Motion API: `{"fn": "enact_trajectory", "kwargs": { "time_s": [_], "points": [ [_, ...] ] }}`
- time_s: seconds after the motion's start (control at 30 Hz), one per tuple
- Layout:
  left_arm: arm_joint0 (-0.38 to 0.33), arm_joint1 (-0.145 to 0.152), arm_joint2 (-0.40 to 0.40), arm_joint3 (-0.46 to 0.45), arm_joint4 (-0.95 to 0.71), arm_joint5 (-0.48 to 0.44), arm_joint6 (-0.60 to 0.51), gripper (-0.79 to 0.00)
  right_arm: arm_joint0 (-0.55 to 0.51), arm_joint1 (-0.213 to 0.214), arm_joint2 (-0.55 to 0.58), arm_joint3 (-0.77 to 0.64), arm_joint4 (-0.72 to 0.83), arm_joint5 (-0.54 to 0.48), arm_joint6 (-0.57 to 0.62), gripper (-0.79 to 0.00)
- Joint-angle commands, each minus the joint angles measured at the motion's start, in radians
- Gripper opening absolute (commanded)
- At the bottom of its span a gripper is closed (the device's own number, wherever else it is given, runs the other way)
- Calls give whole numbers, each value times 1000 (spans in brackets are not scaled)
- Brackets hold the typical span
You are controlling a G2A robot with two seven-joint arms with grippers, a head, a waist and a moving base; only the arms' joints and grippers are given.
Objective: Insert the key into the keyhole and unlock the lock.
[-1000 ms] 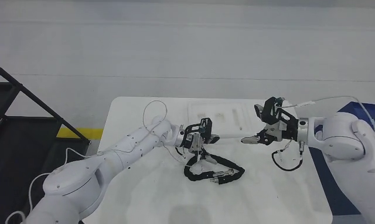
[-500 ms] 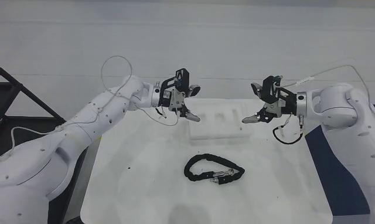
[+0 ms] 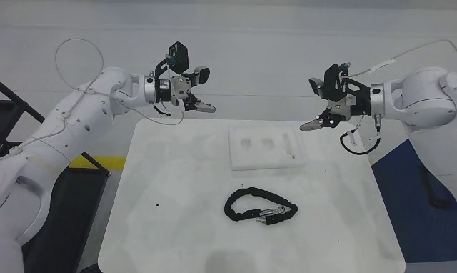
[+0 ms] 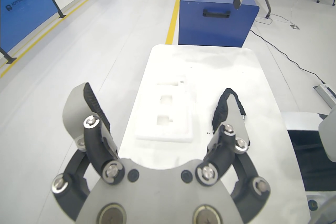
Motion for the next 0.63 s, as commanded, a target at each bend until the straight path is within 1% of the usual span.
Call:
{"fn": "enact_trajectory", "kwargs": {
  "time_s": [0.0,0.6],
  "points": [
    [-4,6,0,-10,-24,0,-27,0,6,1,-7,4,4,0,0,0],
    [-5,8,0,-13,-31,0,-36,0,6,1,-7,4,4,0,0,0]
  ]
}}
